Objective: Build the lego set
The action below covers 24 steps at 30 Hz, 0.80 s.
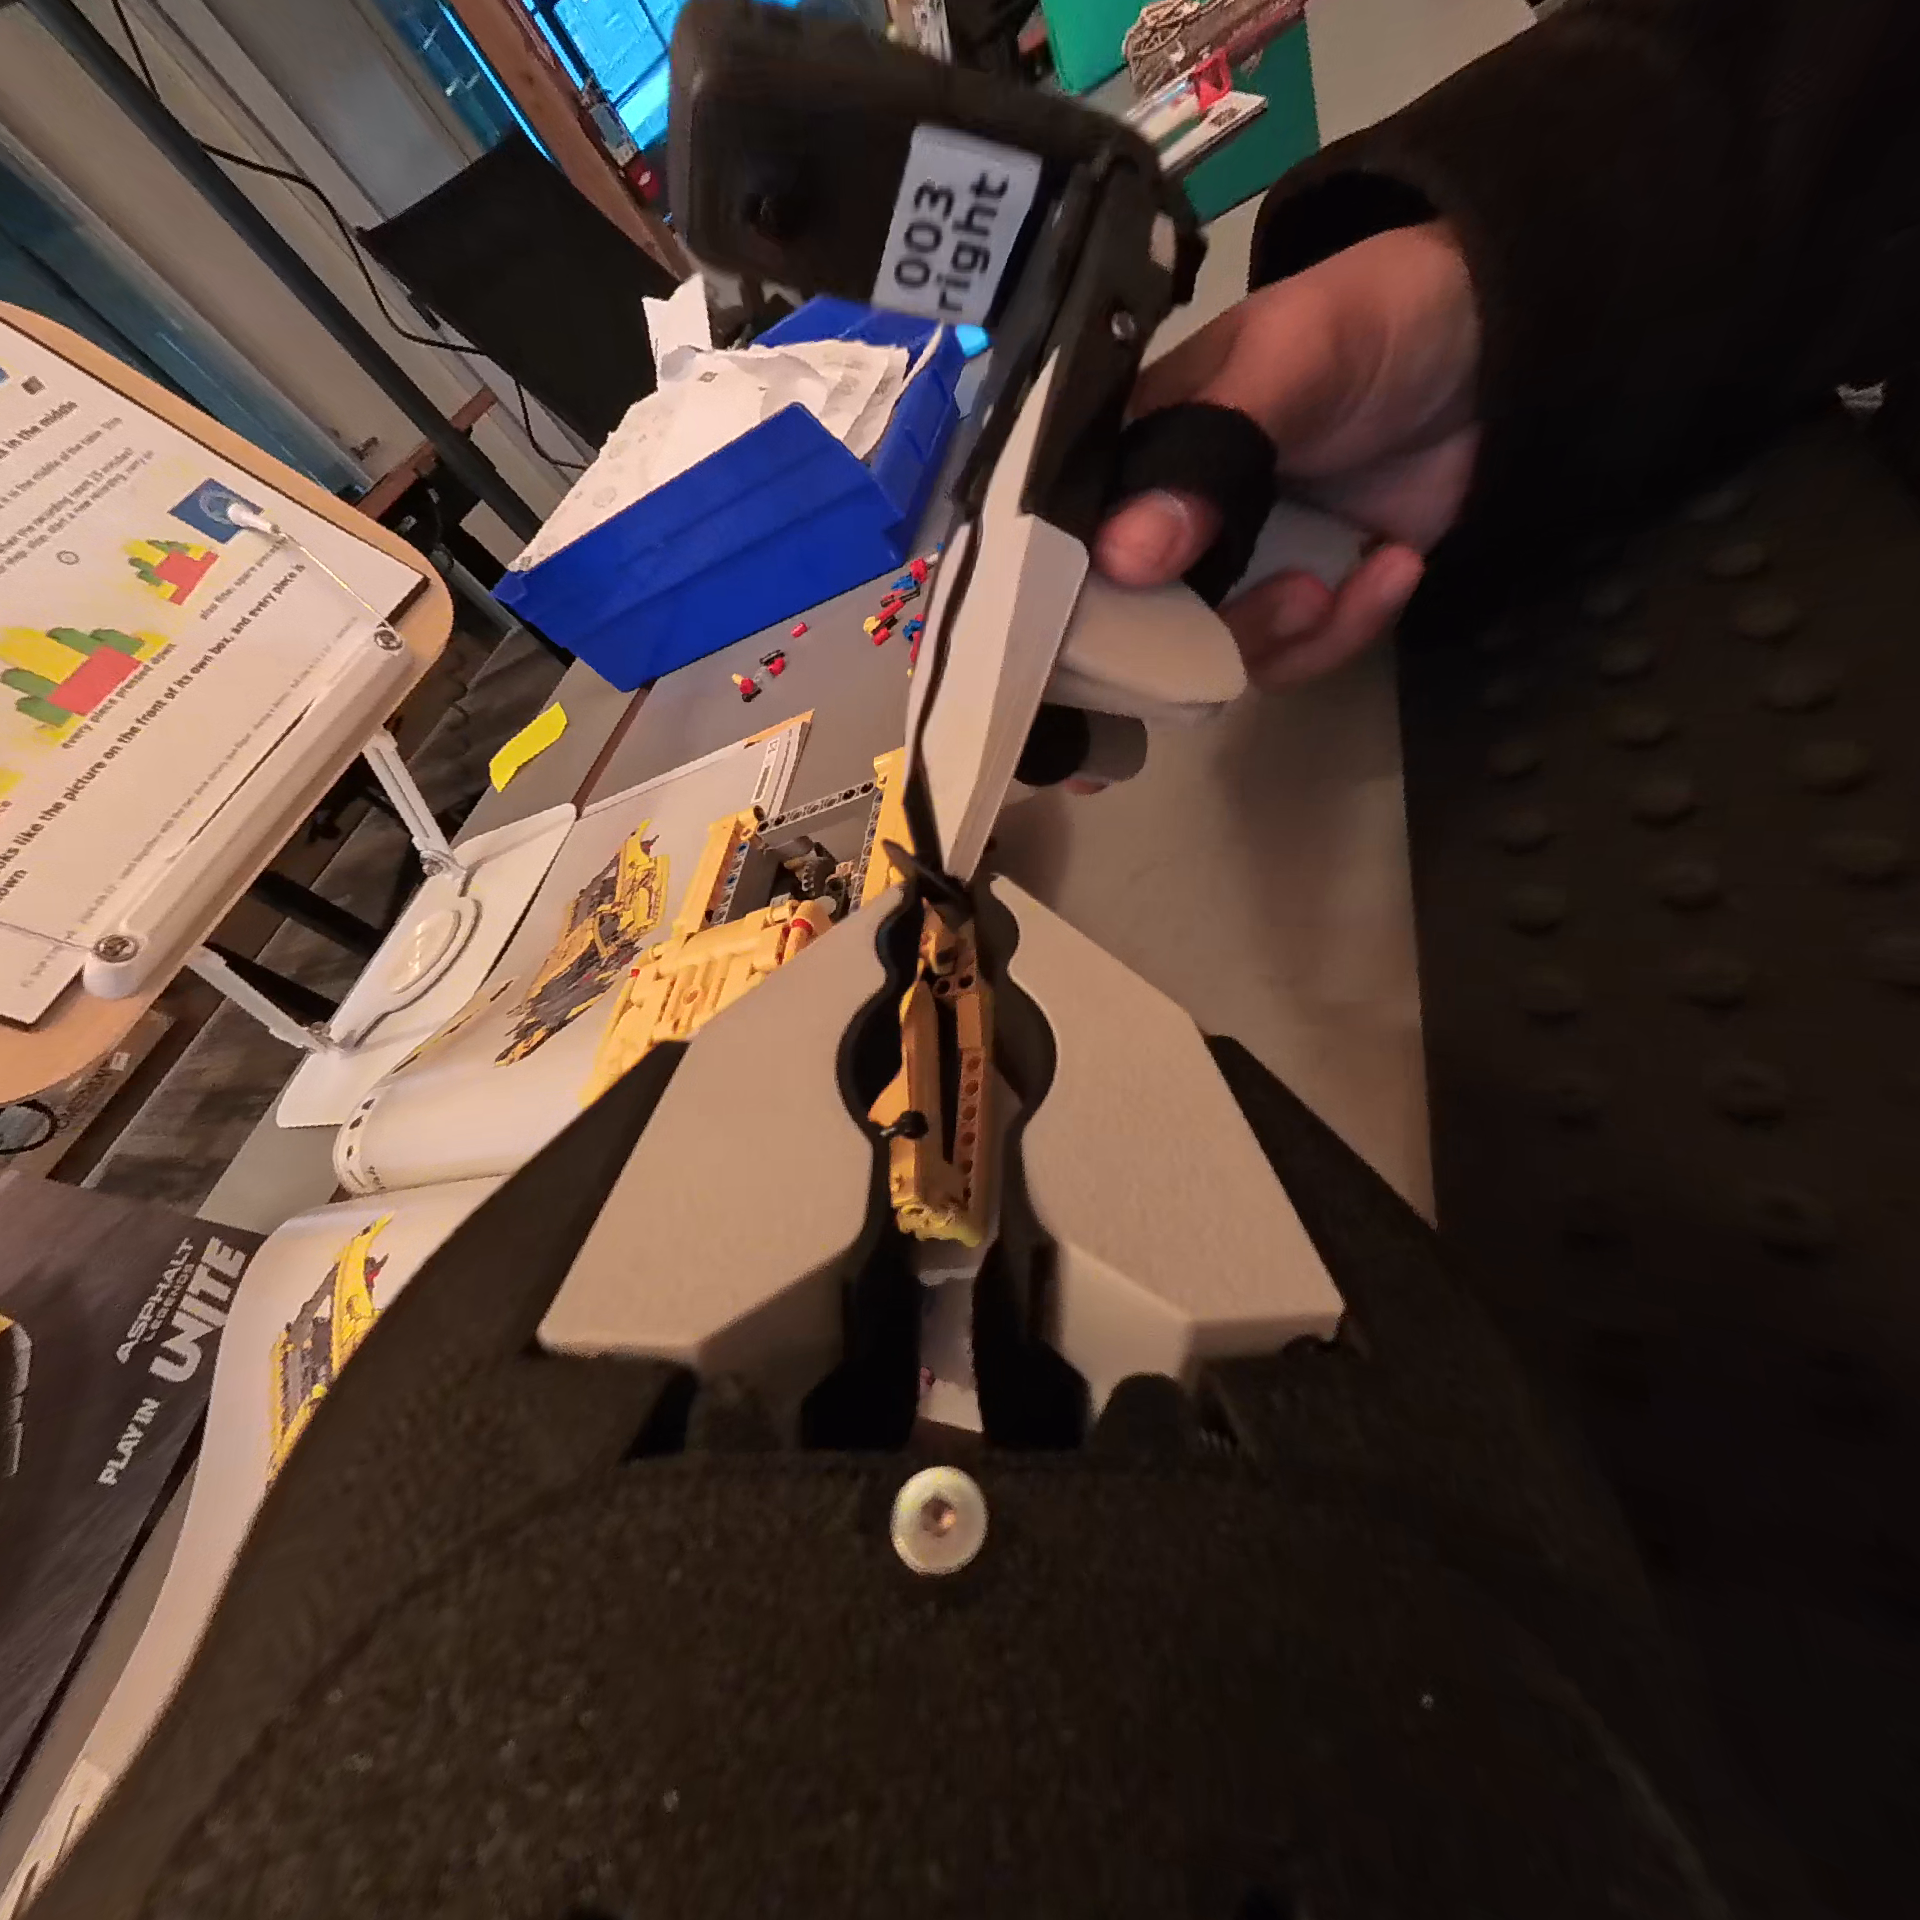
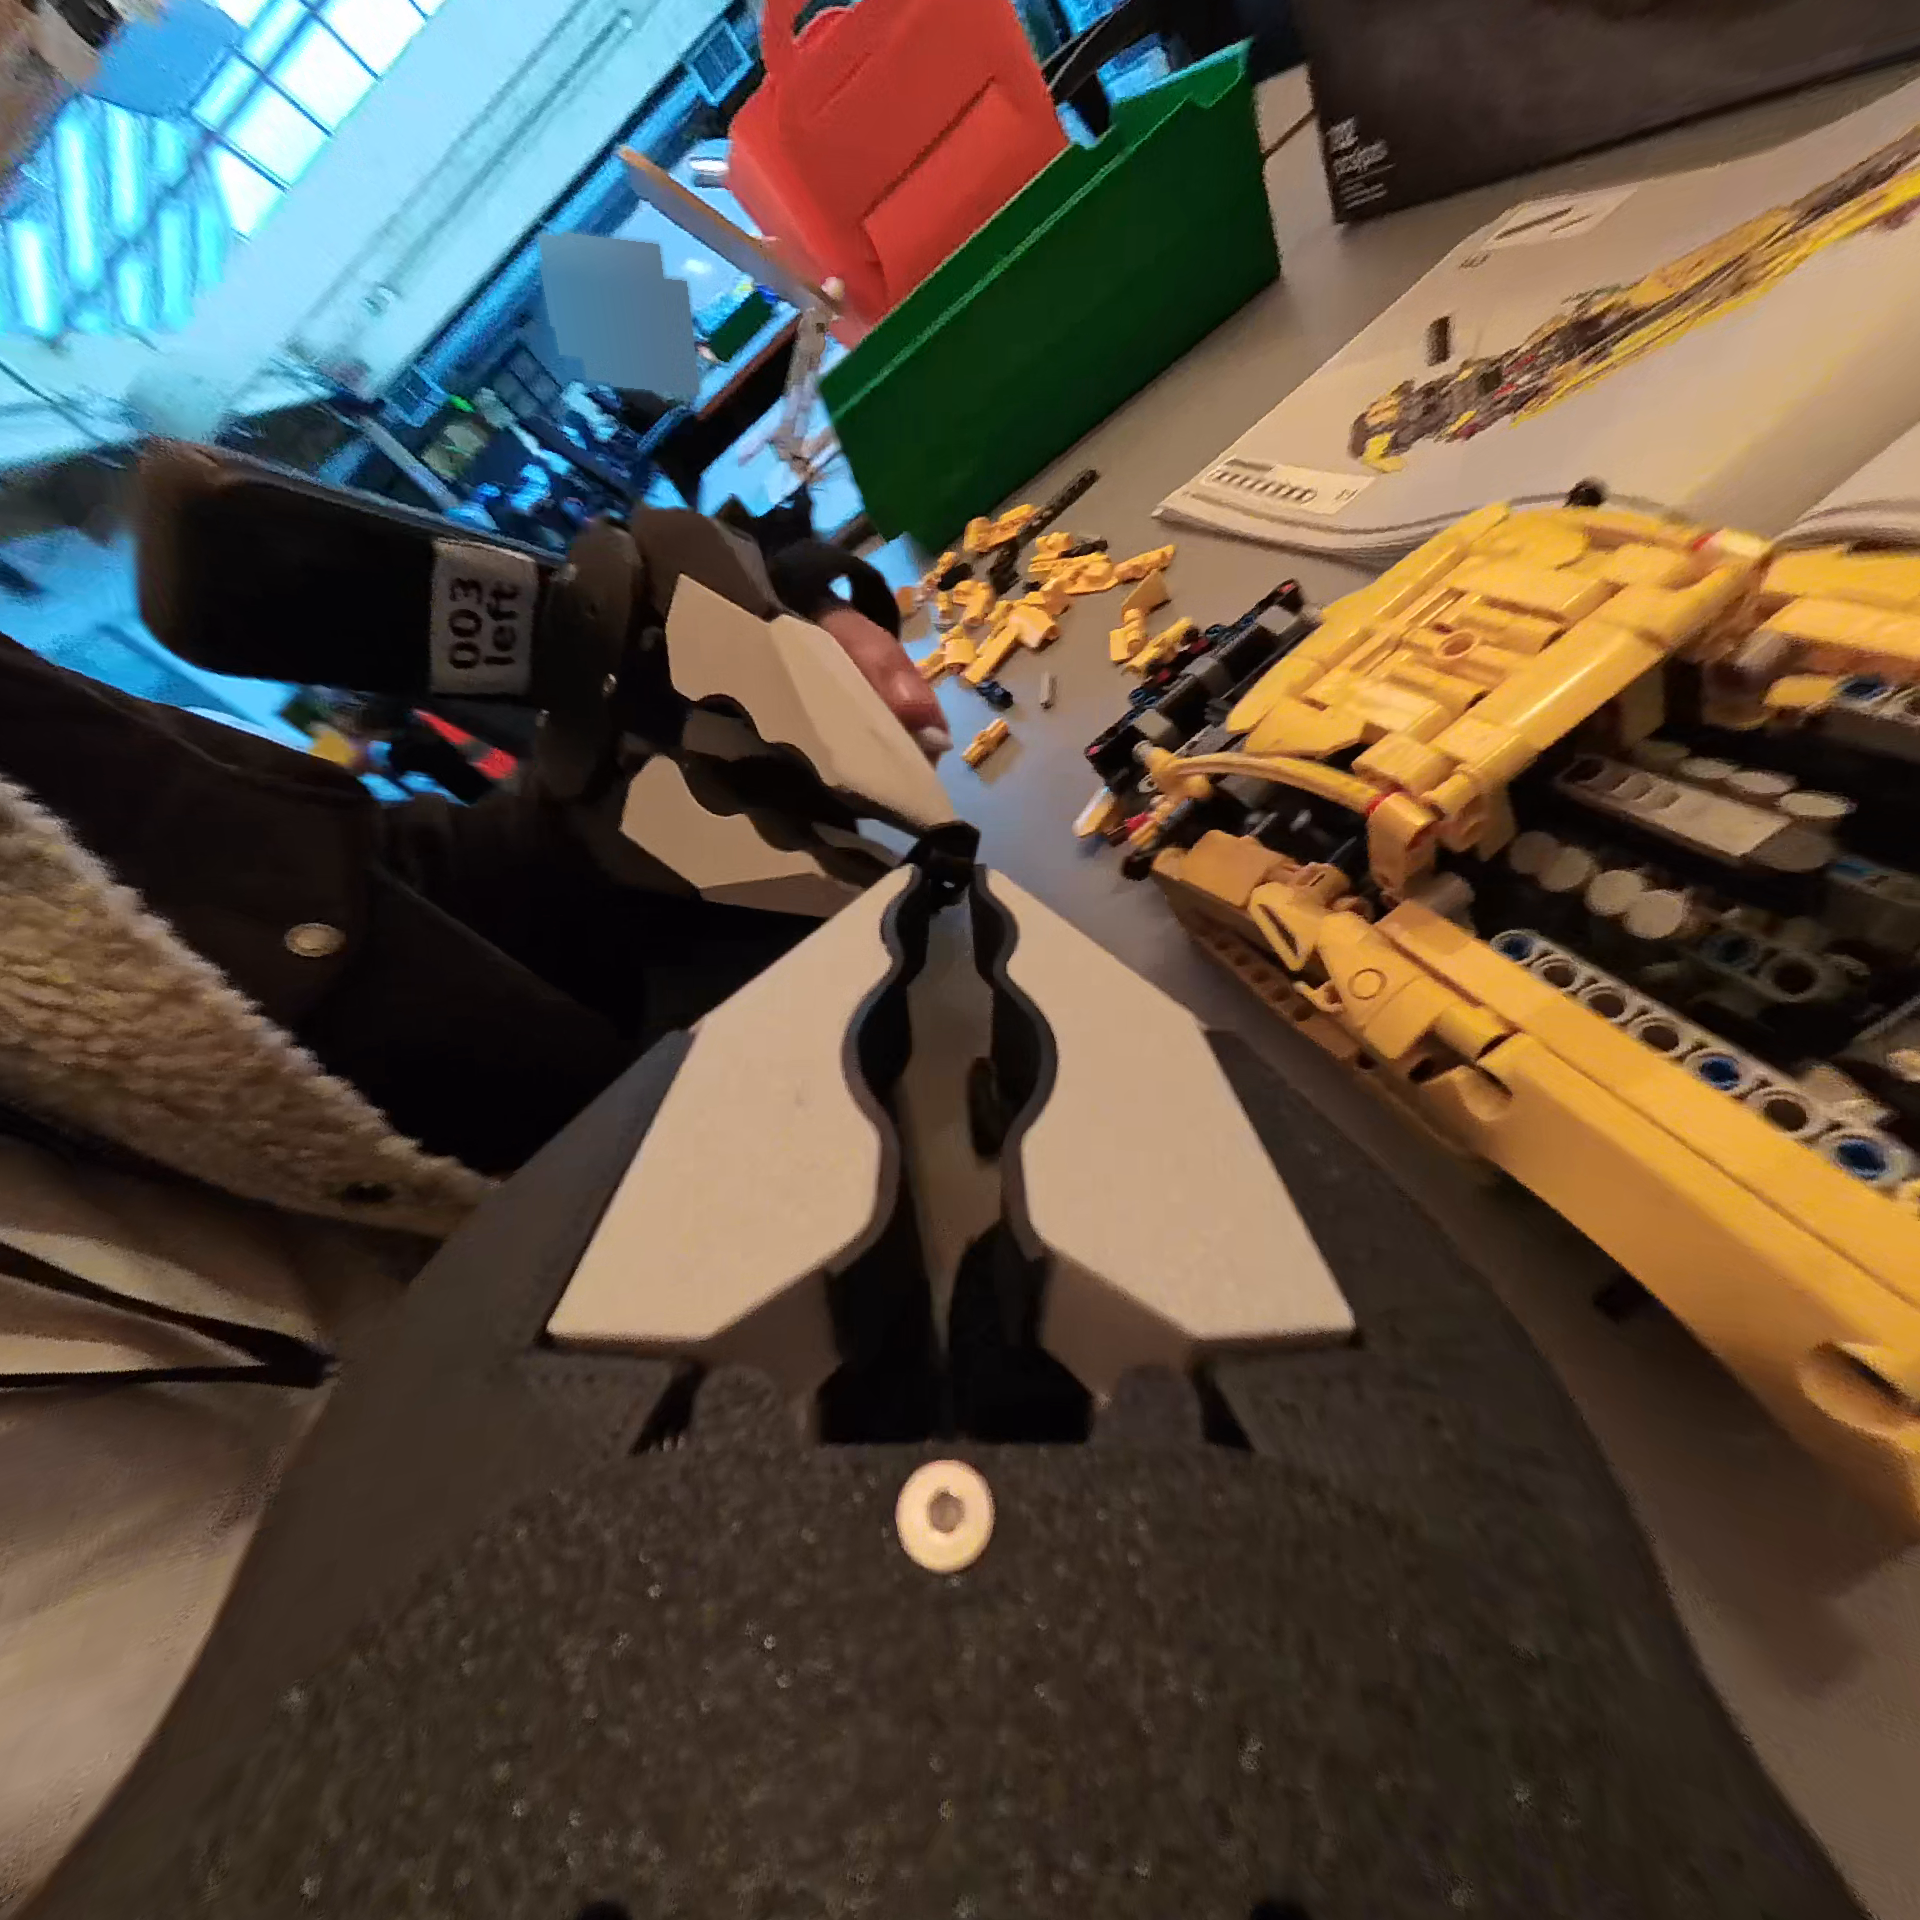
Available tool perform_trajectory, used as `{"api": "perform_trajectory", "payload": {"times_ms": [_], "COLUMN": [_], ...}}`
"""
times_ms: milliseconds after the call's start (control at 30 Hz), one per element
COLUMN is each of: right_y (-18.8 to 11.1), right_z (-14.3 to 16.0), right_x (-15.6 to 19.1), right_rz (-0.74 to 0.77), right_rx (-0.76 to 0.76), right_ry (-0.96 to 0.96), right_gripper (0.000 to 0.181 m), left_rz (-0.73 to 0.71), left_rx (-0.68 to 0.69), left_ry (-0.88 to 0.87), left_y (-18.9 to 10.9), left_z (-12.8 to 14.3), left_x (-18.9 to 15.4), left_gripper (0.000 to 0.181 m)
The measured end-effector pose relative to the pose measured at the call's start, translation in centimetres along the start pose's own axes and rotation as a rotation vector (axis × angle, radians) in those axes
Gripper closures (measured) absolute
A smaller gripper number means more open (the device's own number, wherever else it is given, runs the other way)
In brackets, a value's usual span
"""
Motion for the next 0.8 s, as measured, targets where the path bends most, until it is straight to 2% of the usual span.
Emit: {"api": "perform_trajectory", "payload": {"times_ms": [133, 300, 400, 533, 800], "right_y": [-0.2, -0.2, 0.0, 0.2, 0.0], "right_z": [0.0, 0.1, 0.5, 0.8, 0.9], "right_x": [0.3, 0.2, -0.2, 0.0, -0.3], "right_rz": [0.045, 0.018, -0.025, -0.033, -0.037], "right_rx": [-0.031, -0.002, 0.047, 0.077, 0.095], "right_ry": [-0.116, -0.089, -0.038, -0.063, -0.051], "right_gripper": [0.175, 0.174, 0.167, 0.169, 0.166], "left_rz": [0.009, 0.012, 0.008, 0.013, -0.032], "left_rx": [-0.011, 0.006, 0.055, 0.074, 0.069], "left_ry": [-0.004, 0.066, 0.201, 0.303, 0.378], "left_y": [-0.1, -0.1, 0.2, 0.4, 0.2], "left_z": [0.0, 0.0, 0.3, 0.5, 0.4], "left_x": [0.0, -0.3, -1.1, -1.6, -1.6], "left_gripper": [0.174, 0.176, 0.177, 0.177, 0.180]}}
Point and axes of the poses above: each gripper's, where its closed fingertips meet, y out along the fingers, z out of its underside, x = y × z across the jaws, the point moved 9 cm from there along -y, back along the fingers, and after that the axes turned 10 degrees about z, right-handed, at the moved point
